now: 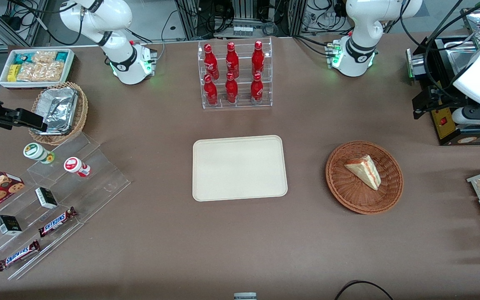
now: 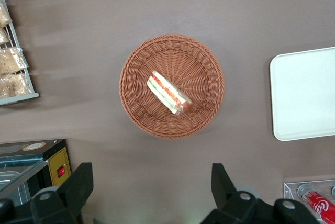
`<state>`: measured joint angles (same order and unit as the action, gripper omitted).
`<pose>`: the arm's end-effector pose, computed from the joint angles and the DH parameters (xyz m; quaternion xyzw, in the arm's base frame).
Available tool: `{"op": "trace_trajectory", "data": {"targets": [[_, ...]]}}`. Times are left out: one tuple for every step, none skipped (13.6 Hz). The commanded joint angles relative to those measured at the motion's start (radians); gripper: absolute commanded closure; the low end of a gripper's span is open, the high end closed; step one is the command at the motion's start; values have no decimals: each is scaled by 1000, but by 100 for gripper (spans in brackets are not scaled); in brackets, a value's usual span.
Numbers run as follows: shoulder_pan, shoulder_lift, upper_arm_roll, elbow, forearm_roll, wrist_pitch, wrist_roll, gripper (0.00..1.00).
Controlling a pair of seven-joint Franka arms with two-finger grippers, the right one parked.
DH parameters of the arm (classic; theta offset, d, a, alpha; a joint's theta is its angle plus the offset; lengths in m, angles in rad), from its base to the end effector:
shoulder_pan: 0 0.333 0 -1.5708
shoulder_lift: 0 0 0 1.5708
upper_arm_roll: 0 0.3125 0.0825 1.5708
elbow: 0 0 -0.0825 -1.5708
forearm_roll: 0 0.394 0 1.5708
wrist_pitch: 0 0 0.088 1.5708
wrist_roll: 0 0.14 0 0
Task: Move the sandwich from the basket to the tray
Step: 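Move the left gripper over the wrapped sandwich in the wicker basket and lower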
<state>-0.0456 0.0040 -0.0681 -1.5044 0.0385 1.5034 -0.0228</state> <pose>0.5562 -0.0578 0.6117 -0.9988 0.0442 0.0012 0.0192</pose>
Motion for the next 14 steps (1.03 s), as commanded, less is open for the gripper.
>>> {"op": "trace_trajectory", "data": {"targets": [[-4, 22, 5, 46, 5, -12, -14, 0], [-2, 21, 5, 44, 3, -14, -16, 0], [3, 21, 5, 41, 4, -15, -17, 0], [12, 21, 5, 26, 3, -8, -19, 0], [12, 21, 5, 3, 3, -3, -22, 0], [12, 19, 5, -31, 4, 20, -25, 0], [12, 13, 5, -83, 4, 67, -31, 0], [10, 2, 5, -147, 4, 130, -55, 0], [10, -5, 5, -207, 3, 191, -101, 0], [9, -7, 4, -261, 4, 239, -165, 0], [7, -4, 2, -305, 9, 285, -239, 0], [4, -1, -1, -354, 11, 344, -306, 0], [3, -9, -2, -411, 9, 415, -360, 0], [3, -19, -2, -469, 8, 481, -405, 0]]}}
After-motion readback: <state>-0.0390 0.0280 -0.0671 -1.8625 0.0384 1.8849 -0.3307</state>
